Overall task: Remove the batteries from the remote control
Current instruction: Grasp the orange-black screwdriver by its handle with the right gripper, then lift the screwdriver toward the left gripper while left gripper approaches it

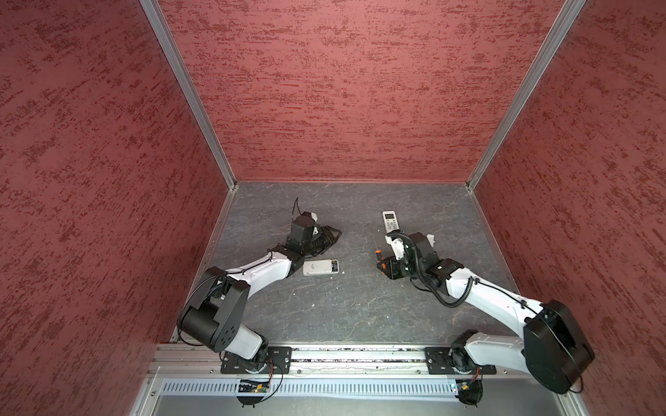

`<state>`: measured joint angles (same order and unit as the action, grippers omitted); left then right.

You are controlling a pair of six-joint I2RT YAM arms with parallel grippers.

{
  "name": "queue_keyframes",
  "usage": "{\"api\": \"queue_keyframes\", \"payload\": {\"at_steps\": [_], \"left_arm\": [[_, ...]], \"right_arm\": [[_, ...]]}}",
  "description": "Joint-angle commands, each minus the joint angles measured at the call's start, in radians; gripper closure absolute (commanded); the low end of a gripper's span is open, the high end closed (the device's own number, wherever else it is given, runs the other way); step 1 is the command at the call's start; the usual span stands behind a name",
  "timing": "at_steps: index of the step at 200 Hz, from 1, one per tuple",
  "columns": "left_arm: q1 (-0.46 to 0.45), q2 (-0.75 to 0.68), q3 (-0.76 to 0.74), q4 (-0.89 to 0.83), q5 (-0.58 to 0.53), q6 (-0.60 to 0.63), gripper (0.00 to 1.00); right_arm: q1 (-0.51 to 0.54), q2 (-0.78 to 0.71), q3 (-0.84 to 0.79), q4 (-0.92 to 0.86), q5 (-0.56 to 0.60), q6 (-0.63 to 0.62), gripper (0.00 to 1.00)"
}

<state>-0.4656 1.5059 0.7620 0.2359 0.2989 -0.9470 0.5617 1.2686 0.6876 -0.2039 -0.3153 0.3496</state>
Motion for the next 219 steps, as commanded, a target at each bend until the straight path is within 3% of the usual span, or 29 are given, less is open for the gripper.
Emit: {"api": "queue_keyframes", "payload": {"at_steps": [1, 81, 151, 219], "left_arm": [[-0.023, -0.001, -0.025, 0.117, 0.037, -0.007, 0.49], [-0.09, 0.026, -0.029, 0.223, 0.049, -0.031, 0.49], [-0.089, 0.007, -0.052, 0.267, 0.039, -0.029, 0.49], [-0.087, -0.06, -0.109, 0.266, -0.005, -0.022, 0.49]], "right_arm": [[0.009, 0.007, 0.037, 0.078, -0.09, -0.018, 0.95], [0.03, 0.008, 0.051, 0.071, -0.071, -0.017, 0.97], [0.029, 0.004, -0.003, 0.236, -0.249, 0.082, 0.97], [0.029, 0.036, -0.007, 0.335, -0.311, 0.135, 0.97]]}}
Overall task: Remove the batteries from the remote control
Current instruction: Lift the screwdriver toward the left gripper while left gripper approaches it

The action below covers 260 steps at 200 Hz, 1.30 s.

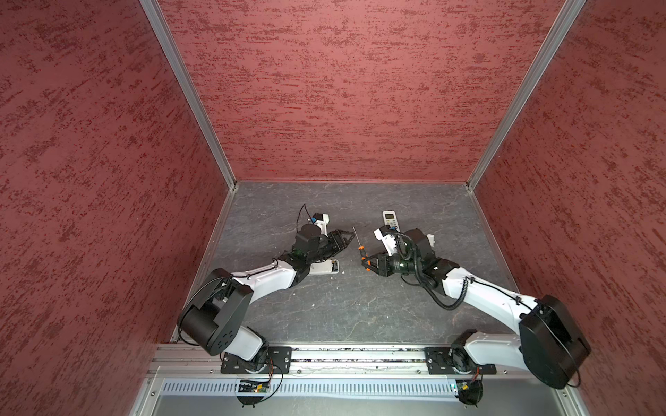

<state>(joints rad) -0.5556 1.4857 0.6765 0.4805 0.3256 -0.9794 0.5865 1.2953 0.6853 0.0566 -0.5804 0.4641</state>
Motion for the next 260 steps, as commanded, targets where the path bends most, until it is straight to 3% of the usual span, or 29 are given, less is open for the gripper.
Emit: {"api": "queue_keyframes", "payload": {"at_steps": [1, 36, 75, 120, 201, 260], "left_arm": [[0.003, -0.041, -0.025, 0.02, -0.033, 0.011, 0.49], [0.002, -0.073, -0.053, 0.011, -0.052, 0.013, 0.5], [-0.008, -0.127, -0.092, 0.018, -0.076, 0.004, 0.51], [-0.056, -0.162, -0.101, 0.048, -0.096, 0.015, 0.51], [-0.136, -0.024, -0.034, 0.137, -0.071, 0.002, 0.53], [-0.139, 0.052, 0.024, 0.156, -0.059, 0.005, 0.61]], "right_arm": [[0.004, 0.009, -0.005, 0.075, -0.046, 0.021, 0.97], [0.003, 0.009, -0.001, 0.082, -0.049, 0.023, 0.97], [0.003, -0.001, 0.016, 0.027, 0.048, 0.016, 0.99], [0.003, 0.025, 0.037, 0.024, 0.063, 0.004, 0.99], [0.003, 0.044, 0.059, 0.043, 0.026, -0.002, 0.99], [0.003, 0.036, 0.044, 0.052, 0.004, 0.009, 0.99]]}}
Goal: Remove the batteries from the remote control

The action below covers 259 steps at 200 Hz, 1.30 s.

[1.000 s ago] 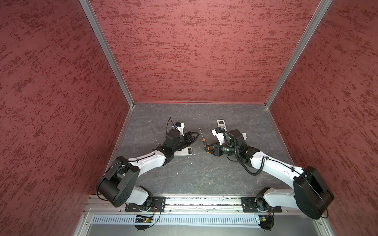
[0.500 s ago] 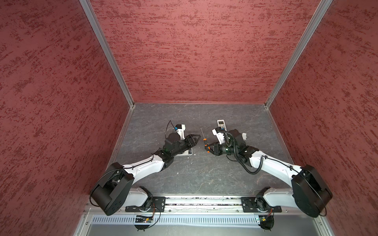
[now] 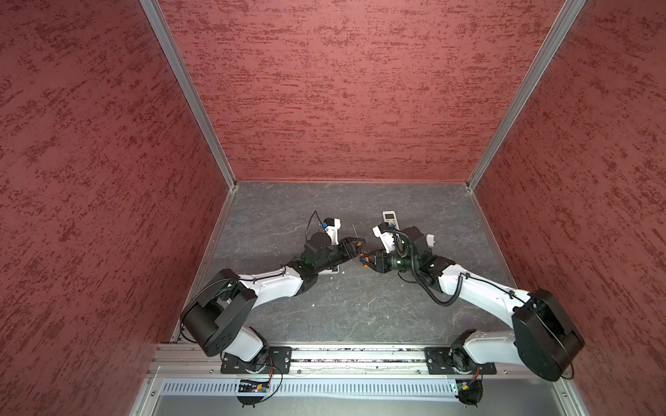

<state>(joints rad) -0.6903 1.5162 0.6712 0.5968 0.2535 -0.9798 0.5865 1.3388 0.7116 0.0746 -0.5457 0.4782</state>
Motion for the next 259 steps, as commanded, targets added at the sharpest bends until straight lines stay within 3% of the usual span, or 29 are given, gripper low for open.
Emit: {"api": "queue_keyframes", "payload": {"at_steps": [1, 43, 69, 95, 135, 166, 205, 259], "left_arm": [[-0.005, 0.022, 0.031, 0.04, 0.013, 0.006, 0.61], [-0.003, 0.033, 0.035, 0.051, 0.027, 0.004, 0.75], [0.006, 0.033, 0.031, 0.047, 0.03, 0.0, 1.0], [0.024, 0.044, 0.043, 0.042, 0.038, -0.019, 1.0], [0.065, 0.056, 0.113, -0.07, 0.019, -0.082, 1.0], [0.096, 0.052, 0.23, -0.28, -0.028, -0.103, 1.0], [0.12, 0.055, 0.336, -0.489, -0.083, -0.179, 1.0], [0.119, 0.017, 0.388, -0.65, -0.152, -0.196, 1.0]], "right_arm": [[0.003, -0.008, 0.017, 0.037, -0.031, -0.004, 0.99], [0.003, 0.004, 0.004, 0.091, -0.048, 0.026, 0.99], [0.003, 0.005, 0.012, 0.081, -0.042, 0.02, 0.99], [0.003, 0.002, 0.026, 0.051, -0.012, 0.006, 0.92], [0.007, -0.039, 0.015, 0.079, 0.148, 0.012, 0.58], [0.06, -0.049, -0.018, 0.178, 0.284, 0.034, 0.43], [0.119, -0.022, -0.064, 0.363, 0.443, 0.095, 0.42], [0.121, 0.05, -0.105, 0.607, 0.507, 0.196, 0.42]]}}
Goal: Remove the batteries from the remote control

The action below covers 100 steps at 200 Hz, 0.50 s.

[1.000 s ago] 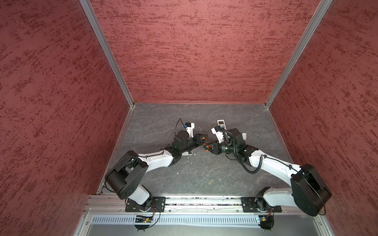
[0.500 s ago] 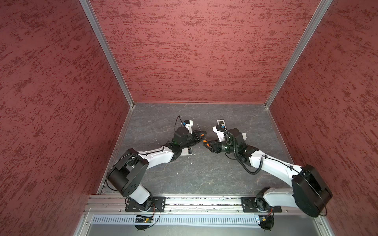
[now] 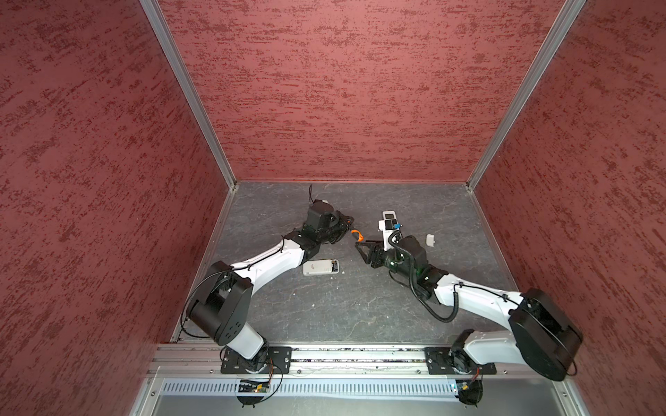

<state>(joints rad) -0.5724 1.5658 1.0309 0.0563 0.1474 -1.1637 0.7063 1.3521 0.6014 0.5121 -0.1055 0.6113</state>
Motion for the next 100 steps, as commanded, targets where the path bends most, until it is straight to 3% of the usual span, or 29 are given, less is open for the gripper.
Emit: {"api": "queue_keyframes", "payload": {"at_steps": [1, 100], "left_arm": [[0.0, -0.034, 0.028, -0.11, -0.047, -0.012, 1.0], [-0.004, -0.052, 0.002, -0.088, -0.066, -0.027, 1.0]], "right_arm": [[0.002, 0.038, 0.006, 0.172, 0.065, 0.062, 0.42], [-0.001, 0.204, 0.137, 0.235, 0.006, 0.13, 0.5]]}}
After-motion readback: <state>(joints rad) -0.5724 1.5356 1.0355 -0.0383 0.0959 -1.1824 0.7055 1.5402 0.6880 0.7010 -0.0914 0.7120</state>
